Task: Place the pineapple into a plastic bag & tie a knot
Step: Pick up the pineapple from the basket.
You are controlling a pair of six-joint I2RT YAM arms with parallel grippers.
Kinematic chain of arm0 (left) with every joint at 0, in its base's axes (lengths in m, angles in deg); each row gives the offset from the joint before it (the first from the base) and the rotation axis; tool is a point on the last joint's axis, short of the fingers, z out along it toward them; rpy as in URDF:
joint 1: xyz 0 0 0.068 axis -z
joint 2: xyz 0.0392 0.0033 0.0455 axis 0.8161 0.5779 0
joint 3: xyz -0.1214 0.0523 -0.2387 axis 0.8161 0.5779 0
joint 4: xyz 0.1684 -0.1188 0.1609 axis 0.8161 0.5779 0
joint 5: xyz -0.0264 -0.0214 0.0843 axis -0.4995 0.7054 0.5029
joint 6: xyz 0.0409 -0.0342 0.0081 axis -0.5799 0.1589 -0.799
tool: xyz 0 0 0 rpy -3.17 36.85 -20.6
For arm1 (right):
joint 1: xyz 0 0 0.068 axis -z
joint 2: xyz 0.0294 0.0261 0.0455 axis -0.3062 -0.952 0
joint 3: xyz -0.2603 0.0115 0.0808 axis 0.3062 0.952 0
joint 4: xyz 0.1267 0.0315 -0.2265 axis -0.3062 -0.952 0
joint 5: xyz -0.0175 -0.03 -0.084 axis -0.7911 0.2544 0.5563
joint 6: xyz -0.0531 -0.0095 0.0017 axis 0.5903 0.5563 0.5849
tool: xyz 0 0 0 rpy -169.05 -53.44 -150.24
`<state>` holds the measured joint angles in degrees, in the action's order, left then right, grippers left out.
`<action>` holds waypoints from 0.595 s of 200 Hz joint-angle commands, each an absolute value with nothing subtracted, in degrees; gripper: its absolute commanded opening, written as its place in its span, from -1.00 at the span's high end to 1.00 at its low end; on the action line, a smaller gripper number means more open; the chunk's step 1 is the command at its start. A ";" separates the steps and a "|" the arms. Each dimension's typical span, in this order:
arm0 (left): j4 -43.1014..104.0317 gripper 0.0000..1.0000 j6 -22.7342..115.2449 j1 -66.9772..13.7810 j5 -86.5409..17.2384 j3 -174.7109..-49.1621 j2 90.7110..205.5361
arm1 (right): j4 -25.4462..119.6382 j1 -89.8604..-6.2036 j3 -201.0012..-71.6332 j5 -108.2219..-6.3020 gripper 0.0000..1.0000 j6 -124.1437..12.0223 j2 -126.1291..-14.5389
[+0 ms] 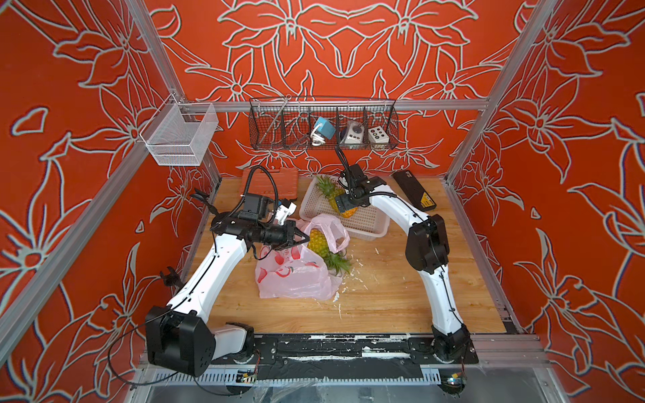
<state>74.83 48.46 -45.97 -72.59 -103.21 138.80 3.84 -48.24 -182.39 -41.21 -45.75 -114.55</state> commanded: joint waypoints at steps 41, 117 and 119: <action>74.03 1.00 47.36 -45.67 -73.49 -102.16 141.76 | 1.87 -49.01 -186.40 -43.90 -0.94 -42.93 -122.93; 74.27 1.00 47.85 -45.64 -72.28 -101.42 140.48 | 11.55 -49.02 -176.13 -46.83 0.72 -46.22 -110.45; 74.28 1.00 47.80 -45.64 -72.20 -101.41 140.46 | 11.70 -49.03 -175.87 -46.84 0.74 -46.34 -109.73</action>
